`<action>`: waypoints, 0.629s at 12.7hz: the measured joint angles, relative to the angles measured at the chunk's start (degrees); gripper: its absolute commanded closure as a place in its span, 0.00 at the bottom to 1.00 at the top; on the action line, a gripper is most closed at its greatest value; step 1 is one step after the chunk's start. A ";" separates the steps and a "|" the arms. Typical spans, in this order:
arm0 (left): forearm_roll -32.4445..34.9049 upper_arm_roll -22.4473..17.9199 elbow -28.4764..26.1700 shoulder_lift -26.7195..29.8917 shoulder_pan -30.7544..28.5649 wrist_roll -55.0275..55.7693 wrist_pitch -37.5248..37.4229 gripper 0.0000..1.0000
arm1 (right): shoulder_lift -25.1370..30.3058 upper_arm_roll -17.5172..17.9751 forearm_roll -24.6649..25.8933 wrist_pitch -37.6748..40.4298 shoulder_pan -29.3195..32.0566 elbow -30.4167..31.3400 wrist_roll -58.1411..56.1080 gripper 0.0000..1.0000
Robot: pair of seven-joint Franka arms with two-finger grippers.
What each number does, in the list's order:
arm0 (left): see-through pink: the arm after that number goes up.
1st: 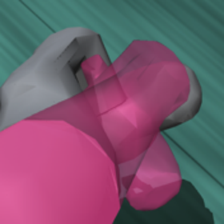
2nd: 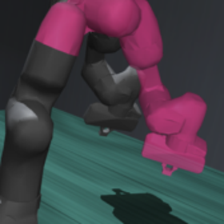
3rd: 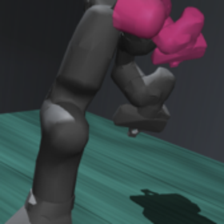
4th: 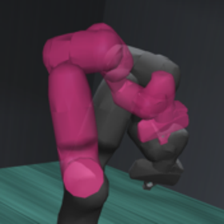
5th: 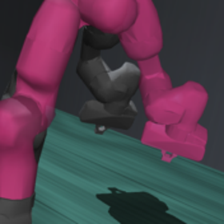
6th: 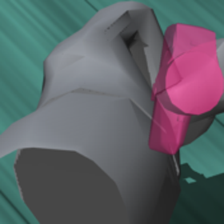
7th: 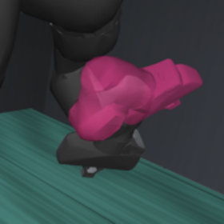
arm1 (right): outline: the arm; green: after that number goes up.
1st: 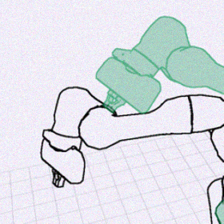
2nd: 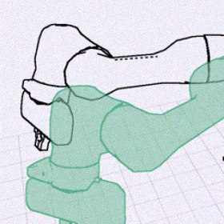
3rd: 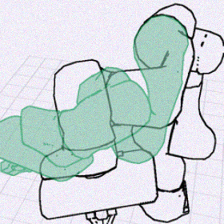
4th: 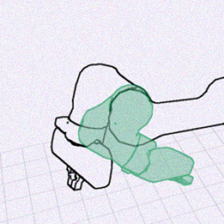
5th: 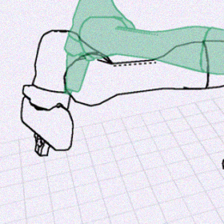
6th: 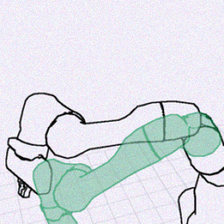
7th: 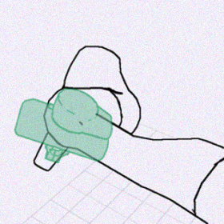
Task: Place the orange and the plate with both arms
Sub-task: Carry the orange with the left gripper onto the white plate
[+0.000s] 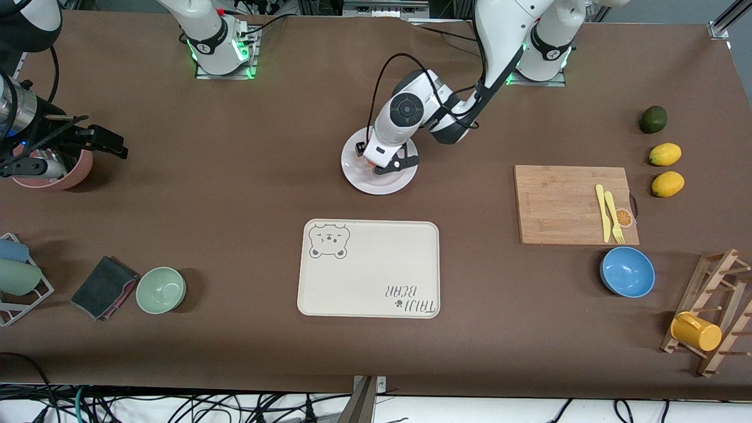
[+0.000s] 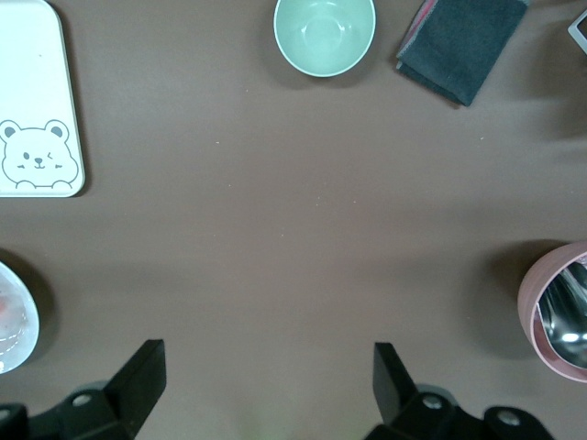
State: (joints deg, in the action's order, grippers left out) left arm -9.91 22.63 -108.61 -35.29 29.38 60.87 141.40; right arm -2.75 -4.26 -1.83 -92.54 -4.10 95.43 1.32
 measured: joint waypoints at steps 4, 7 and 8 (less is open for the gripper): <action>0.00 -0.64 0.74 -0.22 -0.47 0.63 0.34 0.00 | -0.16 0.15 -0.02 0.01 -0.08 0.01 -0.12 0.00; 0.00 -0.97 4.50 0.02 -3.41 0.58 -5.87 0.00 | -2.59 1.29 -0.76 1.92 -0.95 0.13 -0.19 0.00; 0.12 -1.05 7.41 0.21 -5.28 0.04 -11.73 0.00 | -3.81 1.52 -2.48 2.65 -1.63 0.15 -0.18 0.00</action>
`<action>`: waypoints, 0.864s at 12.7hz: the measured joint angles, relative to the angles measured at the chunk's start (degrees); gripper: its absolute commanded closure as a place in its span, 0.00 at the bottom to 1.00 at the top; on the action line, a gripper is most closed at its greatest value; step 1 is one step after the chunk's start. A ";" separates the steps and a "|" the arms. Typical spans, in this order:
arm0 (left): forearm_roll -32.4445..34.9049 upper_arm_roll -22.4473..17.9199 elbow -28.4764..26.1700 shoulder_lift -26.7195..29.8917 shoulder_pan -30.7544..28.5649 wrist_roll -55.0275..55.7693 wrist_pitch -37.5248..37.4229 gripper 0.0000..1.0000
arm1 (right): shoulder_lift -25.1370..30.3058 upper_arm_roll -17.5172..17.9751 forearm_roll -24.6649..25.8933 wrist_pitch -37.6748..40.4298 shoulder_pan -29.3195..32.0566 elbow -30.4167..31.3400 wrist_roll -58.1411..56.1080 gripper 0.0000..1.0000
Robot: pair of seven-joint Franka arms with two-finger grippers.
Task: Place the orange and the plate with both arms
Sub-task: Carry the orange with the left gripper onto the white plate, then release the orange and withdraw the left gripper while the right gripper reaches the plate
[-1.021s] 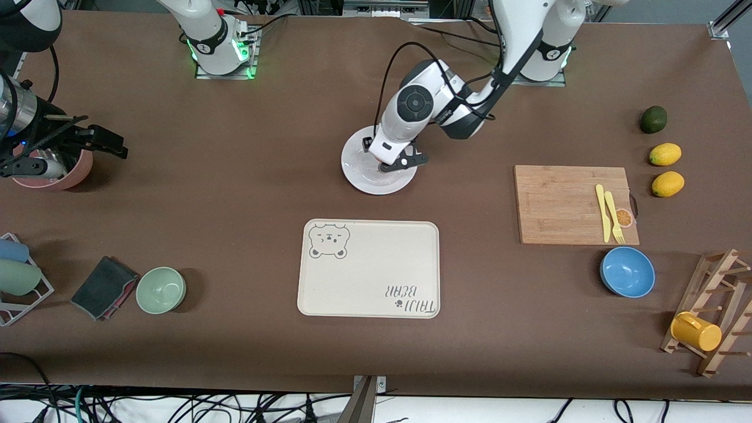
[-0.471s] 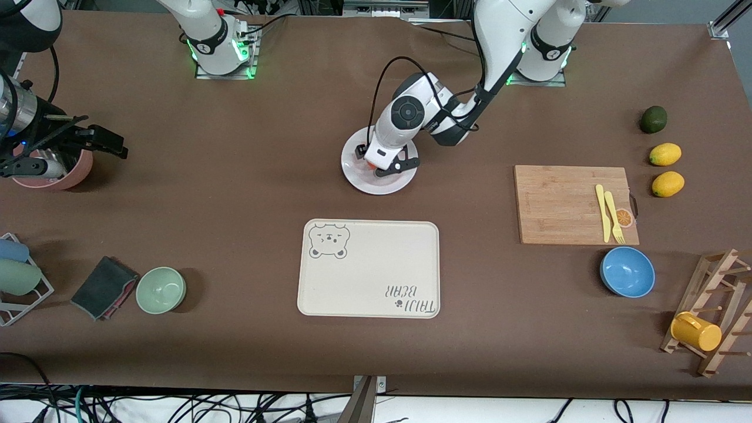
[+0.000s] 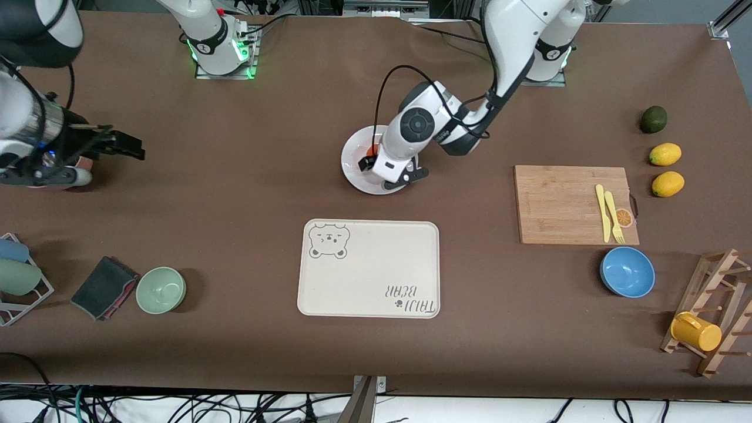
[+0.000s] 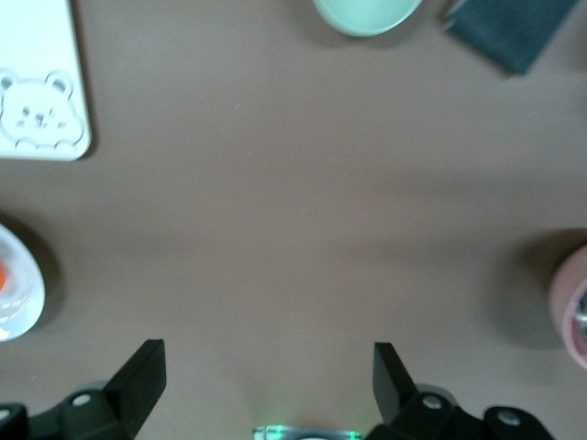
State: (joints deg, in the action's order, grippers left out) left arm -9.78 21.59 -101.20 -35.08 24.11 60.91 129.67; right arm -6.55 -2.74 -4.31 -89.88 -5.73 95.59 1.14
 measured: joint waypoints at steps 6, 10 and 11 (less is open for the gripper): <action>5.88 -0.89 8.55 1.56 -19.22 -22.77 -21.92 0.00 | -2.10 -0.28 -20.93 4.61 -1.27 5.35 0.09 0.00; 16.89 -0.69 8.97 1.82 -29.61 -27.87 -25.66 0.00 | -1.99 -0.43 -36.77 -5.26 -1.22 18.07 -9.63 0.00; 17.31 -0.62 10.06 2.19 -30.82 -28.35 -27.17 0.00 | -2.02 -0.42 -41.01 -8.09 -1.22 21.31 -14.47 0.00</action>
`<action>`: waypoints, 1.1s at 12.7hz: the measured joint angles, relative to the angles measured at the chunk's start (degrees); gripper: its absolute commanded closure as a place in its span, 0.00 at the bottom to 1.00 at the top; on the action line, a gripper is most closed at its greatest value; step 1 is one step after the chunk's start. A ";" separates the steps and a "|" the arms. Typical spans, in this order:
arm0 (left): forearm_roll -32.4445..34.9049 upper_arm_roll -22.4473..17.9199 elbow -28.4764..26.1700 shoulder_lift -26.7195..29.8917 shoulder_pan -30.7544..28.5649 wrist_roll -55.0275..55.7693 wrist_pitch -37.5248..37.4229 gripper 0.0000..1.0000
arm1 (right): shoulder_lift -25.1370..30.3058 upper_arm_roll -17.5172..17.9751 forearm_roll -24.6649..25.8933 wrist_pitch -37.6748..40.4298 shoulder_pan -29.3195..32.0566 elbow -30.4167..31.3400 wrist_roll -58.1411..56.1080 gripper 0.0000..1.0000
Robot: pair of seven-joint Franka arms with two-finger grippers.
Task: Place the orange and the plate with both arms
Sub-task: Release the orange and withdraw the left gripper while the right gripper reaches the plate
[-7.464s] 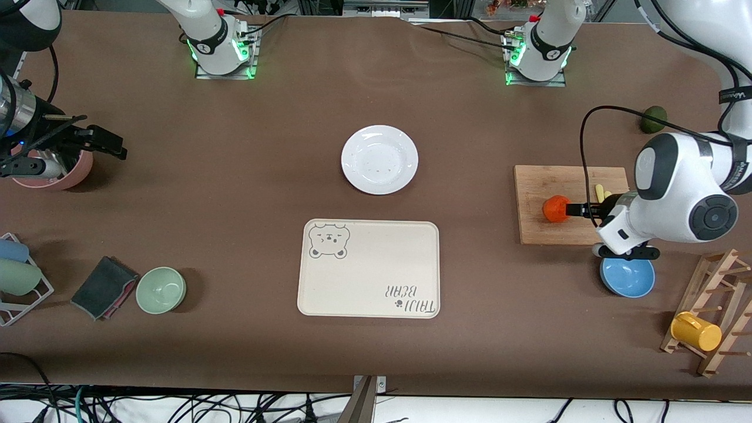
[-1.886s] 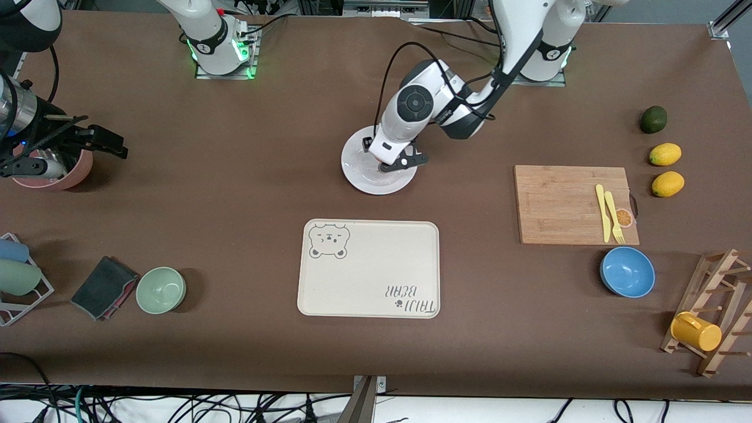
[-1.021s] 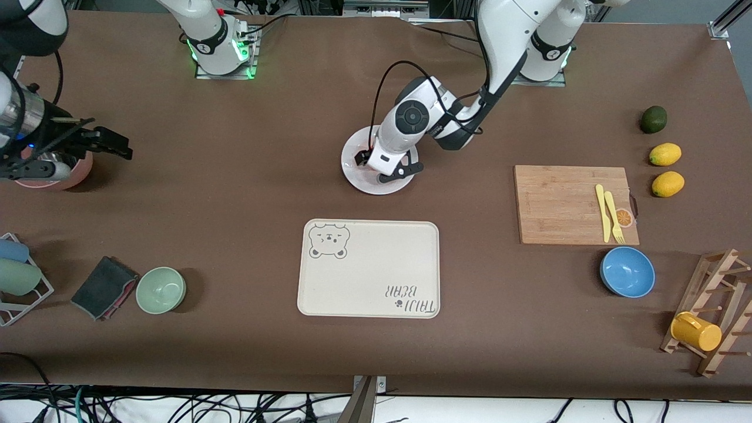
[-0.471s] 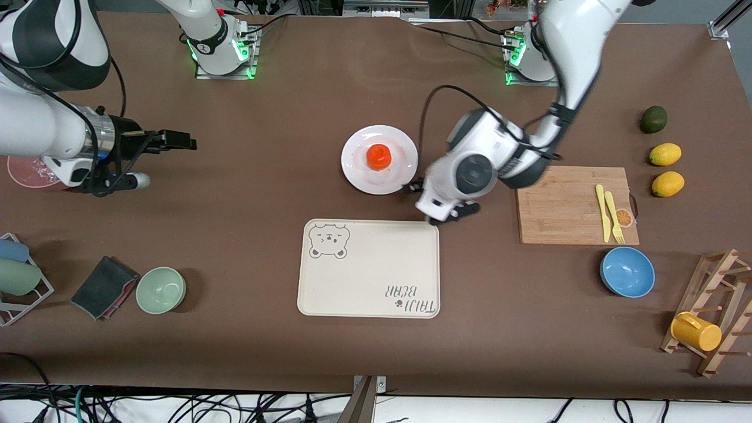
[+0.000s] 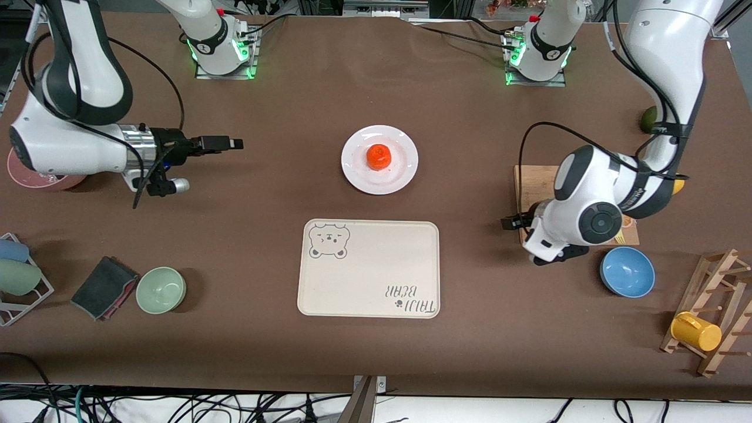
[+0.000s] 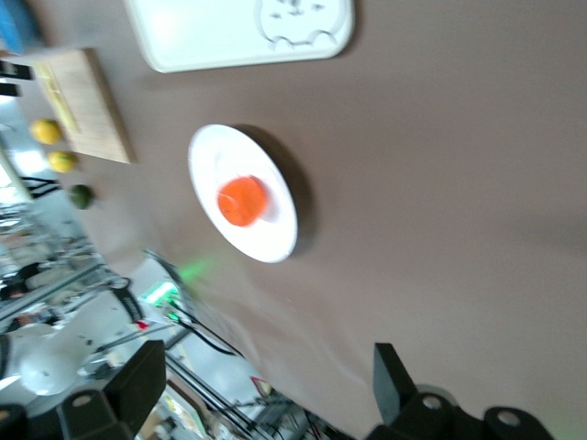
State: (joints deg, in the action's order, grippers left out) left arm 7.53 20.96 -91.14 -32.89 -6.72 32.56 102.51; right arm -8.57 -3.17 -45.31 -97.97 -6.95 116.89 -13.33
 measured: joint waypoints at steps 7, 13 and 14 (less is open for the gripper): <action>-0.45 0.62 10.78 4.68 -10.40 -11.95 -9.71 0.00 | -4.32 8.47 -16.09 -16.85 -1.99 9.36 -20.31 0.00; -0.62 0.93 10.90 8.92 -11.78 -17.59 -12.10 0.00 | -15.14 11.00 -29.54 -27.81 -10.18 9.52 -32.38 0.00; -0.65 0.89 10.90 9.35 -11.98 -18.23 -12.20 0.00 | -16.25 11.05 -31.92 -29.04 -11.53 9.31 -33.50 0.01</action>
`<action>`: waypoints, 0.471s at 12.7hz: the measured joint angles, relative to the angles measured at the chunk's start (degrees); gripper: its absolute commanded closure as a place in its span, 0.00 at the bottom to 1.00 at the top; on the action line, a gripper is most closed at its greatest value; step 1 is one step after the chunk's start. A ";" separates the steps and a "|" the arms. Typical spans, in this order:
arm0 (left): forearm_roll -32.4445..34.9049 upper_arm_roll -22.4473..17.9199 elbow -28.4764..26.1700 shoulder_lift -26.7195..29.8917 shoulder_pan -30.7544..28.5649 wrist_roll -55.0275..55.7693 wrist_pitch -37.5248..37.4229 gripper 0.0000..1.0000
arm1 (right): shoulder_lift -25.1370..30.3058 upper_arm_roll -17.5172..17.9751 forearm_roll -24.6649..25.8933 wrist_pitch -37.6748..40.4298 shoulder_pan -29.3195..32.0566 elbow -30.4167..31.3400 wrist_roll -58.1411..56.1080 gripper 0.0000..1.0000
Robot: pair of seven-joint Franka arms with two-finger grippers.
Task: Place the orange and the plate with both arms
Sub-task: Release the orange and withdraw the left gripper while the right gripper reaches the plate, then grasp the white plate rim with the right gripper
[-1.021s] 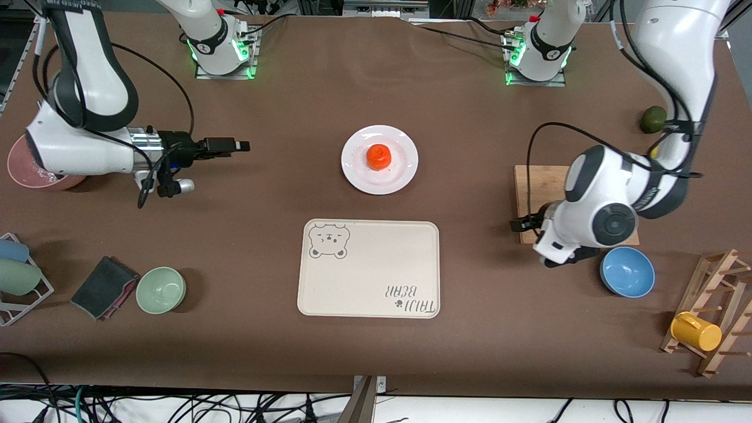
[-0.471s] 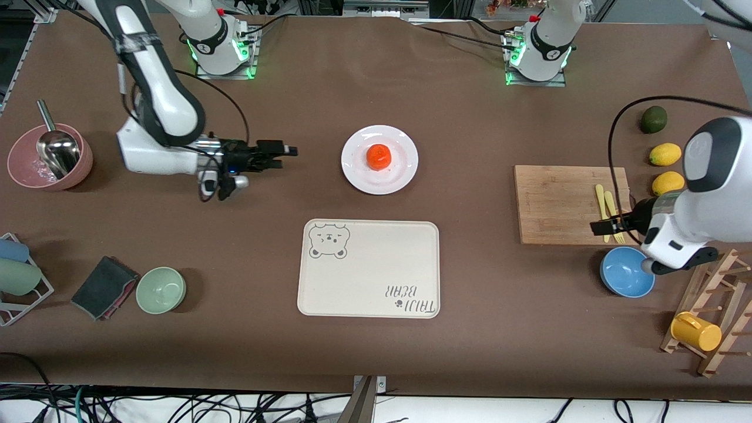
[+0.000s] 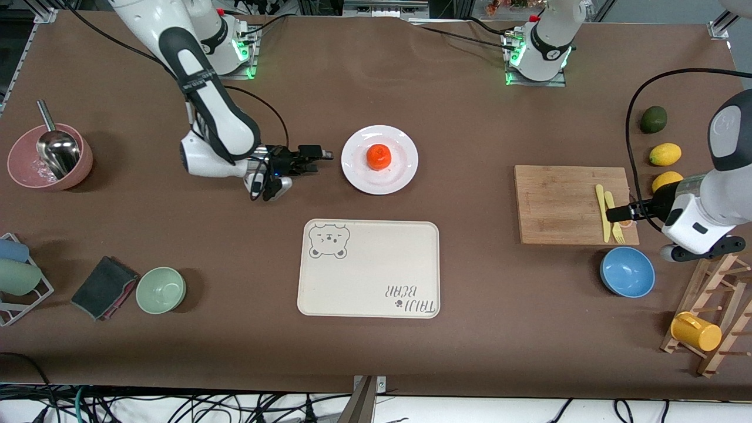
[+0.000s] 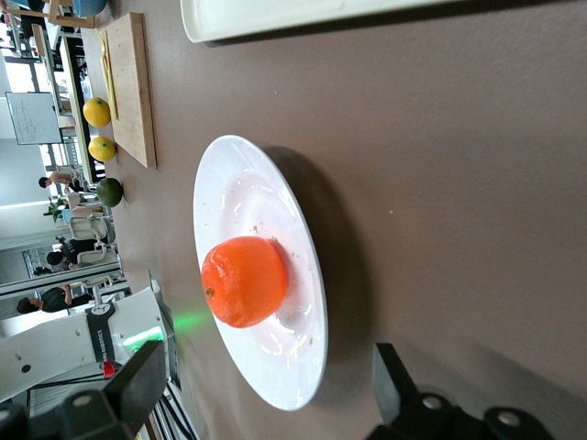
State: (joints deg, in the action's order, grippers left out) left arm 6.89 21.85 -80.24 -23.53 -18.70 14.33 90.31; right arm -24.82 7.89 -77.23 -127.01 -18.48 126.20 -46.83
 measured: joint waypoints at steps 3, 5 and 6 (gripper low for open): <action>-3.79 -5.24 -0.37 3.15 3.85 -3.16 -0.60 0.00 | -3.63 0.07 -5.36 -2.53 -4.24 -2.05 -1.03 0.11; -8.64 -15.20 -2.34 7.32 10.80 -8.86 -0.78 0.00 | -6.56 0.06 -5.76 -2.90 -5.05 -4.29 -1.04 0.33; -9.28 -17.45 -3.36 9.37 12.15 -11.92 -0.85 0.00 | -7.64 0.05 -5.76 -2.90 -5.04 -5.19 -1.07 0.52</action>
State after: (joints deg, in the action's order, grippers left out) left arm -2.39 4.41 -83.60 -14.16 -6.55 2.41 89.45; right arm -32.46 7.94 -82.99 -129.91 -23.52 121.01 -47.90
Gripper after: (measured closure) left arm 0.000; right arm 0.163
